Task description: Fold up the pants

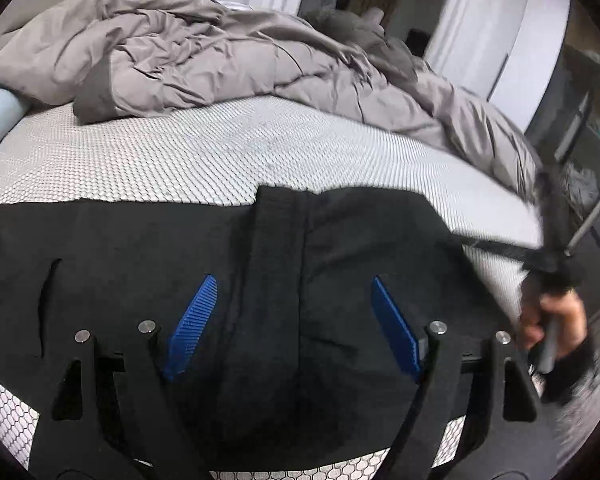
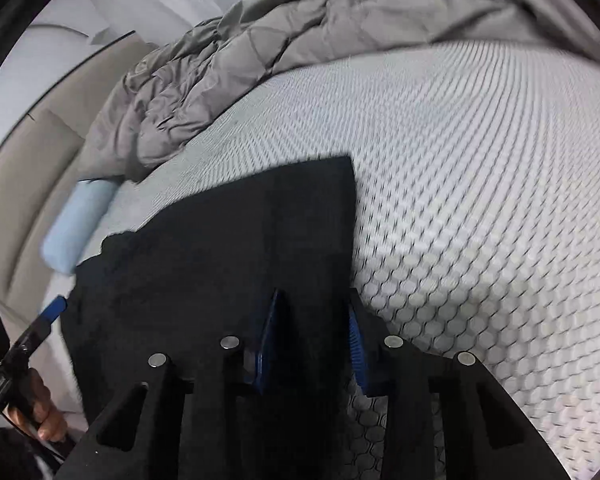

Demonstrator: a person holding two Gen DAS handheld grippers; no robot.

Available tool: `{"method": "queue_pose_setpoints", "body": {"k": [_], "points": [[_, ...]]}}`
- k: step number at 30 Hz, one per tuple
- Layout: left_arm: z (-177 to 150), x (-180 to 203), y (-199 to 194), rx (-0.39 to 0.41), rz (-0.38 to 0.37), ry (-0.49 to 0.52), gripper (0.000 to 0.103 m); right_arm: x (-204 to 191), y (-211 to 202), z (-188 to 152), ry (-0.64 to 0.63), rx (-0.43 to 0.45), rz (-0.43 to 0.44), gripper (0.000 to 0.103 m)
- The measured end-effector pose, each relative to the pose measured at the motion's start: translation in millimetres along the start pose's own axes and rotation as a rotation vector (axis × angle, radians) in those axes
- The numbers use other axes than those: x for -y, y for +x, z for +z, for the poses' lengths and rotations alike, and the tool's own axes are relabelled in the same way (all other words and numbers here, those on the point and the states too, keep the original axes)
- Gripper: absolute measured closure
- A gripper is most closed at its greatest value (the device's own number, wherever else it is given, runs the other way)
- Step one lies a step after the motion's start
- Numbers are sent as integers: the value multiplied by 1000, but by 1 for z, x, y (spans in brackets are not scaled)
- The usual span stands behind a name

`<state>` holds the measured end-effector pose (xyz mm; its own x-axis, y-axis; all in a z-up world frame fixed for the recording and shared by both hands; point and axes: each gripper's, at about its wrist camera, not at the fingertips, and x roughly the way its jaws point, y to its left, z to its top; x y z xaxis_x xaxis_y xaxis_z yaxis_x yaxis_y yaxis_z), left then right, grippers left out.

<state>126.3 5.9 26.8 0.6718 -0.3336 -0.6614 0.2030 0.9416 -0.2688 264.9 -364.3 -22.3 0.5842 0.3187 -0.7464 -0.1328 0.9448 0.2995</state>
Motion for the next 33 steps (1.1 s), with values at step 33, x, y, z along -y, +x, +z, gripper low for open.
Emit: {"method": "queue_pose_setpoints", "body": {"k": [33], "points": [[-21,59,75,-214,-134,392,44,-89,20,-63,-543,-103,-101,48]]}}
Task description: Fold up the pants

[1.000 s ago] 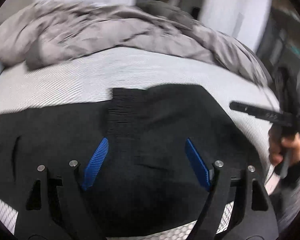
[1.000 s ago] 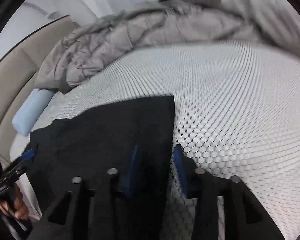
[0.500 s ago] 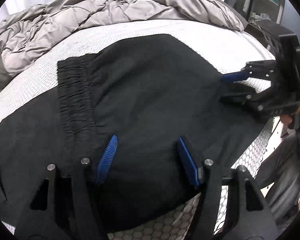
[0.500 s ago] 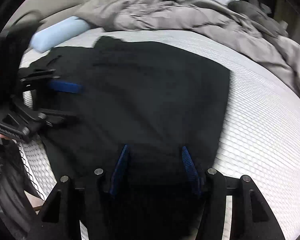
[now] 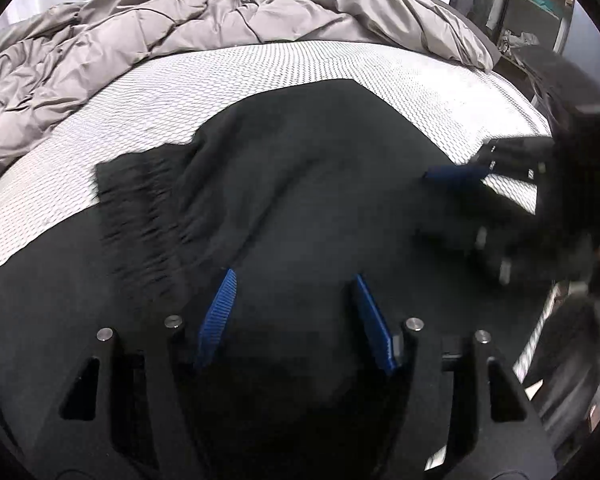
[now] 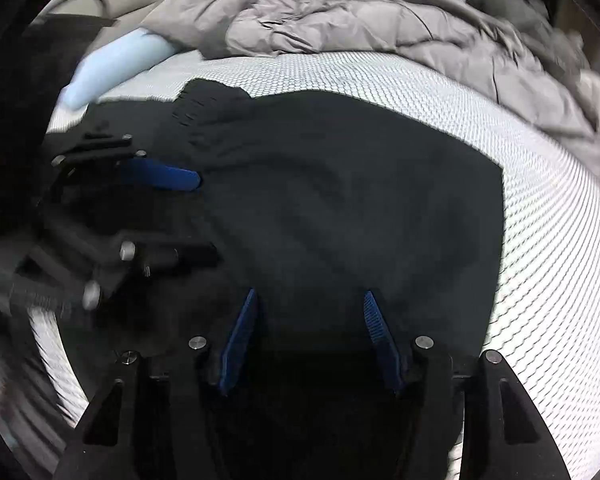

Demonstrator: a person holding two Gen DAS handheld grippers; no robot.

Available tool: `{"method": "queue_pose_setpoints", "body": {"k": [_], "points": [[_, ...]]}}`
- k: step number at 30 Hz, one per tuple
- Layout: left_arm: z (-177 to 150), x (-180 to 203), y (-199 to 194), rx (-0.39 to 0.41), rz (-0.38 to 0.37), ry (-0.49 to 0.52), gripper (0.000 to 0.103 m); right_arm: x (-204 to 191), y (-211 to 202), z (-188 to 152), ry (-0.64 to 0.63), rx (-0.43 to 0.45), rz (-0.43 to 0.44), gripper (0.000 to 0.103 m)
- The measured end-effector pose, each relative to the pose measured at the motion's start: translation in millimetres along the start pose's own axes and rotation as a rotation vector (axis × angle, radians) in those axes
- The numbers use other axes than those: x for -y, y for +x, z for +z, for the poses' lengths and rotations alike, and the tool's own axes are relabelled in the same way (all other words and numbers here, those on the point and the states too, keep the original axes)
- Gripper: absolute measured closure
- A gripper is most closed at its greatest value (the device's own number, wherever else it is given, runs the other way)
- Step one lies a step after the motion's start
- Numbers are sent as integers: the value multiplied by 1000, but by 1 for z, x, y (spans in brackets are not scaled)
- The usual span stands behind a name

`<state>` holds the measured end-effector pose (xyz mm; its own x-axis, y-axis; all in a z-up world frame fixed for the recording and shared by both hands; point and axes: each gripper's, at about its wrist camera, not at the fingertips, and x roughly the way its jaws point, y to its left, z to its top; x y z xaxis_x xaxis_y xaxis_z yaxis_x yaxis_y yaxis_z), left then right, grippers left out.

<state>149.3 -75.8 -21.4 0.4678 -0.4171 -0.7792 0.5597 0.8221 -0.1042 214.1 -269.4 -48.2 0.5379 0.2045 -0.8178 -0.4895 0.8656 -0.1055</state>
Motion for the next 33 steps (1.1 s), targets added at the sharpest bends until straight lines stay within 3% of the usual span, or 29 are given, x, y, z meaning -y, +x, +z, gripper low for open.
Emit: {"method": "queue_pose_setpoints", "body": {"k": [4,6,8,11,15,16,18,20,25,30,33], "points": [[-9,3,-16,14,37,-14,44,36,-15,-20,107,-10,-79,44],[-6,9,-27,34,51,-22,44,45,-22,-17,162,4,-42,44],[0,14,-39,87,26,-28,44,43,-33,-7,181,76,-34,44],[35,10,-31,105,36,-54,44,35,-38,11,184,121,38,41],[56,-13,17,-9,79,-92,44,16,3,38,114,42,66,40],[54,-22,27,-40,76,-116,52,11,18,41,82,-16,49,40],[47,-36,26,-22,26,-143,60,11,30,36,30,-35,18,41],[41,-43,17,-1,-5,-158,60,29,21,26,66,-37,15,41],[19,-36,-2,12,98,-109,60,80,10,1,226,-28,-23,40],[26,-31,-38,104,116,-122,60,76,-19,2,236,67,-57,40],[52,-28,-30,109,93,-138,59,63,-22,28,248,150,14,40]]}}
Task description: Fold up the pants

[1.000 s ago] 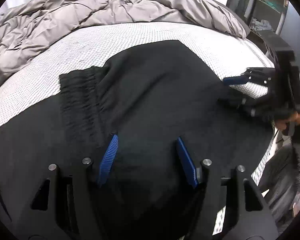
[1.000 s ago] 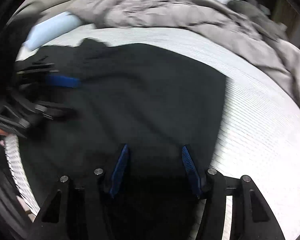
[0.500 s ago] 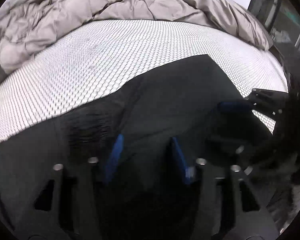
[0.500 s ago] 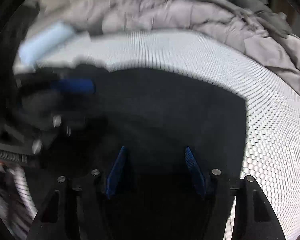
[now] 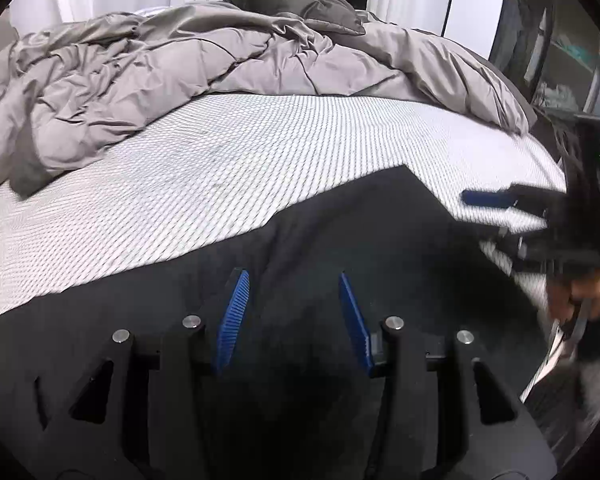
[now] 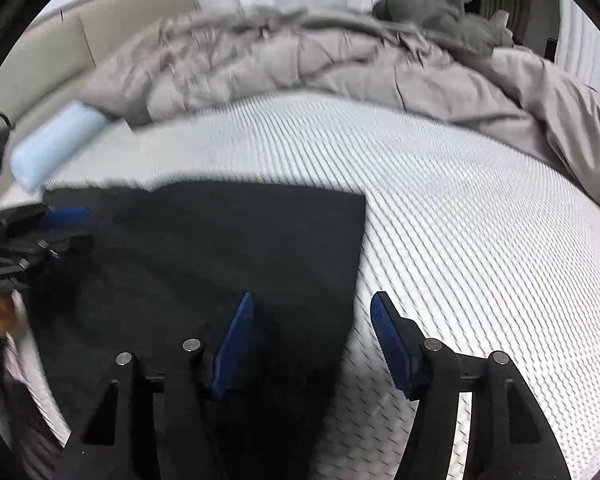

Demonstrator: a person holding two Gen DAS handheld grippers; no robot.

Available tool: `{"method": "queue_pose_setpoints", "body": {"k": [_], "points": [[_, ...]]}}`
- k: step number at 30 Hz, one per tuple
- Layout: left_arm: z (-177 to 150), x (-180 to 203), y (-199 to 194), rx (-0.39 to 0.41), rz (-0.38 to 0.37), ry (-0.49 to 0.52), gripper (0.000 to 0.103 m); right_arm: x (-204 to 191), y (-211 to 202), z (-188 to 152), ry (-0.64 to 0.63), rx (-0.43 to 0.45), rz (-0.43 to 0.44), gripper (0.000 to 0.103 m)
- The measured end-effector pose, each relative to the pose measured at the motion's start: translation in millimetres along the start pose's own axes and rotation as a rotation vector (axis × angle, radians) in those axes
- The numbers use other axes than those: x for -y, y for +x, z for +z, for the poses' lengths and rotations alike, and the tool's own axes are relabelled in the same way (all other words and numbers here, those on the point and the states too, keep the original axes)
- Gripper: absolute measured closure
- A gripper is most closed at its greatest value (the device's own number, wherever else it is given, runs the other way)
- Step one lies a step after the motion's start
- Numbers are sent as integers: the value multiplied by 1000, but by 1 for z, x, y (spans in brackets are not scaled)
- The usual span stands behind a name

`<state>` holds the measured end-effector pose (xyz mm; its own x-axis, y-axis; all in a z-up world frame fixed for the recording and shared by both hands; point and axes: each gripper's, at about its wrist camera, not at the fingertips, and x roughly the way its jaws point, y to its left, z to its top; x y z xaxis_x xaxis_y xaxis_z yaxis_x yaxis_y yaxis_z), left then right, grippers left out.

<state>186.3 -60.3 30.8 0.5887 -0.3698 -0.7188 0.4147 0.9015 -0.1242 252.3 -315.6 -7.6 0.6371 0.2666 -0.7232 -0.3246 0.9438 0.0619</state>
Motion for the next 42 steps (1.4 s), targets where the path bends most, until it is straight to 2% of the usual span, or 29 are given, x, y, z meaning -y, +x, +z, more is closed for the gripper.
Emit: {"method": "queue_pose_setpoints", "body": {"k": [2,3,4,5,7,9,11,12,13,15,16,17,18,20,21,23,24,25,26,27,28,29,33,35,36,39,40,42], "points": [[11,7,28,-64,-21,38,59,-11,8,5,-24,-3,31,40],[11,6,49,-118,20,46,59,-18,16,7,-43,-19,33,40],[10,2,62,-156,35,34,60,-23,32,11,-67,-57,40,40],[5,-5,69,-165,4,5,60,-23,45,12,-85,-90,43,40],[4,-13,63,-139,-58,-6,61,-25,67,-1,-144,-160,-34,40],[1,-21,51,-114,-100,-9,62,-13,65,5,-155,-138,-72,40],[-6,-27,45,-98,-110,-4,63,-2,57,2,-186,-121,-183,36],[-8,-27,41,-88,-109,1,64,9,53,-2,-167,-108,-226,25],[-9,-25,36,-78,-97,3,64,17,53,-5,-136,-108,-212,23],[-12,-23,20,-69,-27,6,63,25,46,-7,-71,-102,-181,24],[-13,-18,5,-52,2,5,63,24,37,-5,-64,-82,-205,30],[-15,-14,-8,-25,-16,10,63,20,27,-4,-70,-59,-218,31],[-18,-10,-19,0,-37,18,60,11,9,-3,-78,-12,-192,31],[-29,0,-34,49,-77,54,41,-4,-12,-4,-83,28,-88,30],[-37,7,-35,49,-86,69,32,-8,-16,-8,-83,27,-49,28],[-56,23,-20,-48,-105,135,31,-27,-12,-20,-99,-33,80,27],[-65,28,-13,-90,-86,182,32,-34,-5,-25,-115,-63,108,27],[-75,32,-11,-86,-51,243,32,-44,7,-36,-159,-121,107,27],[-82,32,-14,-76,-40,275,32,-49,16,-44,-208,-159,61,27],[-87,30,-18,-74,-33,282,31,-52,20,-48,-249,-167,21,27],[-90,22,-26,-79,-36,260,31,-48,16,-55,-272,-137,2,27],[-92,16,-30,-80,-45,245,31,-39,10,-55,-242,-136,7,27],[-98,-5,-50,-86,8,175,31,-2,-7,-64,-171,-135,-120,26],[-93,-8,-65,-32,-18,130,31,5,-18,-61,-123,-121,-120,26],[-89,-4,-75,12,-53,111,31,3,-28,-59,-114,-82,-132,27],[-85,23,-75,25,-146,145,31,-24,-46,-54,-157,-8,-31,27],[-89,40,-69,-1,-170,209,31,-36,-46,-56,-172,-9,5,27],[-98,57,-57,-49,-164,293,31,-55,-35,-60,-207,-58,82,27]]}}
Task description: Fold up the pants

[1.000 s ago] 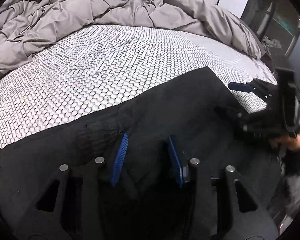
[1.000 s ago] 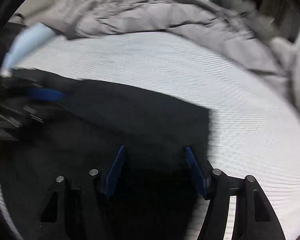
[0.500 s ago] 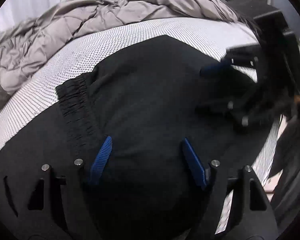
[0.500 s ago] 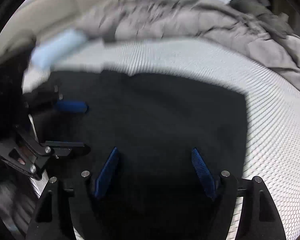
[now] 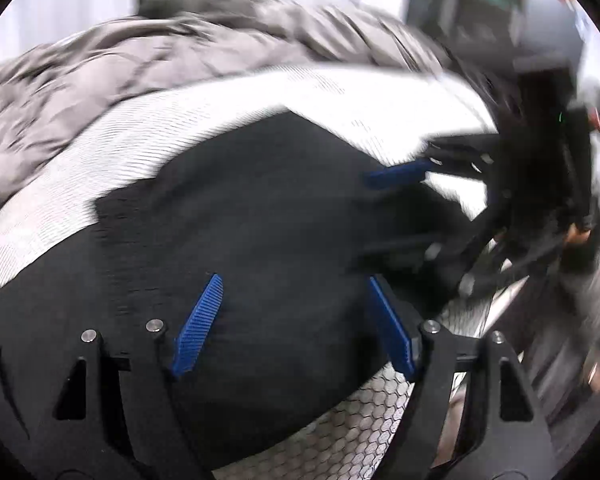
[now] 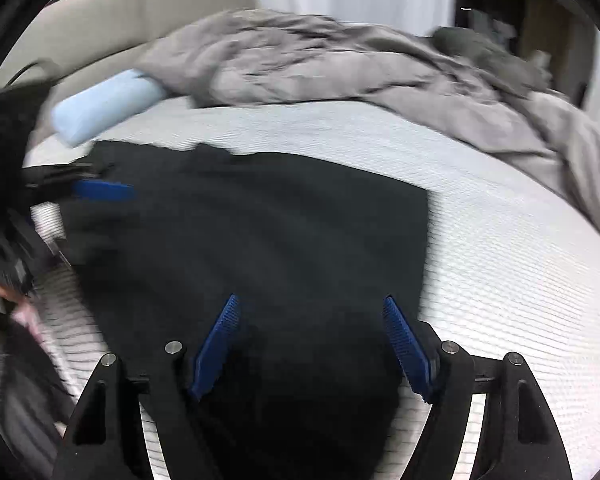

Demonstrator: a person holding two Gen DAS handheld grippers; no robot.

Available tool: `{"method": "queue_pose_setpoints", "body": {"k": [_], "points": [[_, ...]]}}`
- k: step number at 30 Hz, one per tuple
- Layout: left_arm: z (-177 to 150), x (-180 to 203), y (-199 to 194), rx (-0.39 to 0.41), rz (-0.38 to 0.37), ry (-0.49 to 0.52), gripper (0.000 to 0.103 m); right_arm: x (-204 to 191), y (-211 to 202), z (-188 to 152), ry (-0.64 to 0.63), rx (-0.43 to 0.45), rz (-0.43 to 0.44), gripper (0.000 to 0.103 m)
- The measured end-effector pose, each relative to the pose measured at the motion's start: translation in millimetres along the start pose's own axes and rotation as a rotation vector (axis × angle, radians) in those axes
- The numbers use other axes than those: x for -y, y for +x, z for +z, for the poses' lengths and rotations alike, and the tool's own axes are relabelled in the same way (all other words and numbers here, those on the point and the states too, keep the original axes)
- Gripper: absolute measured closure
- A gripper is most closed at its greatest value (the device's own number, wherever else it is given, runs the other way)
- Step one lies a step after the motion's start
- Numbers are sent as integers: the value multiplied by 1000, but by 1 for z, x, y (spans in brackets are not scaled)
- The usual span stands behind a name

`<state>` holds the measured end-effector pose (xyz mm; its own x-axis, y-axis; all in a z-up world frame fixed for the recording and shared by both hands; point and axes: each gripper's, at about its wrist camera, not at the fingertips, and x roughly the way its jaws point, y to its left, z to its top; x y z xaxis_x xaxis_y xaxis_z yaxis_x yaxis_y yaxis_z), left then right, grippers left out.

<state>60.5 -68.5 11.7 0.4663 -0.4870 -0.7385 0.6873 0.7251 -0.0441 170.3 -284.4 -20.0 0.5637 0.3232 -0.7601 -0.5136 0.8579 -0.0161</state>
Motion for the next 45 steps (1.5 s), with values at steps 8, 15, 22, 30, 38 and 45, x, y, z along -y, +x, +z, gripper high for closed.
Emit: {"method": "queue_pose_setpoints", "body": {"k": [8,15,22,30,38,45], "points": [[-44,-1,-10,-64,-36,19,31,7,-13,-54,24,-31,-60,27],[-34,-13,-10,-45,-5,-47,31,69,-55,-87,367,56,68,25],[-22,-56,-19,29,23,-315,31,126,-3,-68,750,69,391,38],[-25,-91,-18,54,83,-485,31,136,18,-6,606,37,279,92],[-11,-87,-32,185,221,-497,32,113,-2,8,483,19,20,79],[9,-36,27,7,125,-279,32,44,-22,10,221,74,58,50]]}}
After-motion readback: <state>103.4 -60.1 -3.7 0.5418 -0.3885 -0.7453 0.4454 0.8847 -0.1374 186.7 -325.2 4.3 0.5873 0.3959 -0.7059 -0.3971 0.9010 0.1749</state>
